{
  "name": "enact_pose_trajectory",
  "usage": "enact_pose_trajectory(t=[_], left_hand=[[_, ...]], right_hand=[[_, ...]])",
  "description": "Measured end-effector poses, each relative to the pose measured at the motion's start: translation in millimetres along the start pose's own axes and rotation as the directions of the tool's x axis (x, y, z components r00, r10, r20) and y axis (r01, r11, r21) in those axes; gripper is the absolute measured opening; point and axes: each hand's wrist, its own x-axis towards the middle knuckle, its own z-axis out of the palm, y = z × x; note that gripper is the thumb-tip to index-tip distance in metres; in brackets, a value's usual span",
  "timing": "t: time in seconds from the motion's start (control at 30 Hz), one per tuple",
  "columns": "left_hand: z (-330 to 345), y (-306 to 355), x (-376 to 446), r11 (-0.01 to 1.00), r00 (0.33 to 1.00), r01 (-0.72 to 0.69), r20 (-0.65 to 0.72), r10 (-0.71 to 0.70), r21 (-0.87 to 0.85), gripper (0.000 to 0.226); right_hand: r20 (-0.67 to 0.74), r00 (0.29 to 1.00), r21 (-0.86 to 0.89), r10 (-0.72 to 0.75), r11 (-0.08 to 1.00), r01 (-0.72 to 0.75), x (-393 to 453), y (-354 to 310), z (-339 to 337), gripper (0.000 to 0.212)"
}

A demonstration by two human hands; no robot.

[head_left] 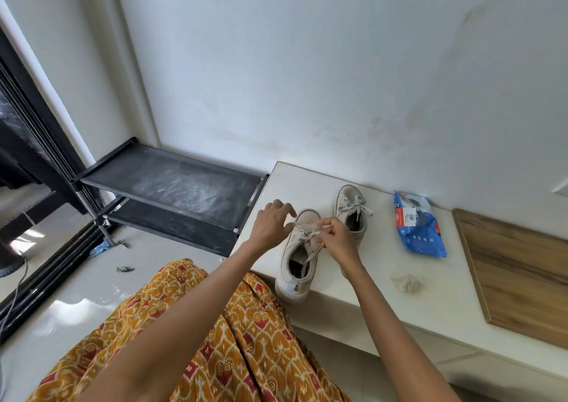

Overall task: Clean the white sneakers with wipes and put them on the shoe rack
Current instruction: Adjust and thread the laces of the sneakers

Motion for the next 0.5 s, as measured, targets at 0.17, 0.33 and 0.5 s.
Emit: enact_pose_trajectory(t=[0.17, 0.33, 0.5], left_hand=[[-6, 9, 1, 0.976, 0.961, 0.070, 0.278, -0.010, -0.206, 0.038], [2, 8, -3, 0.943, 0.940, 0.041, 0.333, 0.076, -0.331, 0.027], [3, 14, -9, 0.847, 0.948, 0.150, 0.318, 0.024, -0.509, 0.023]], right_hand=[[-0.022, 0.999, 0.349, 0.049, 0.936, -0.039, 4, -8, -10, 0.024], [0.045, 0.993, 0.623, 0.108, 0.774, -0.112, 0, -17, -9, 0.025], [-0.041, 0.992, 0.870, 0.119, 0.493, -0.023, 10, -36, -26, 0.033]])
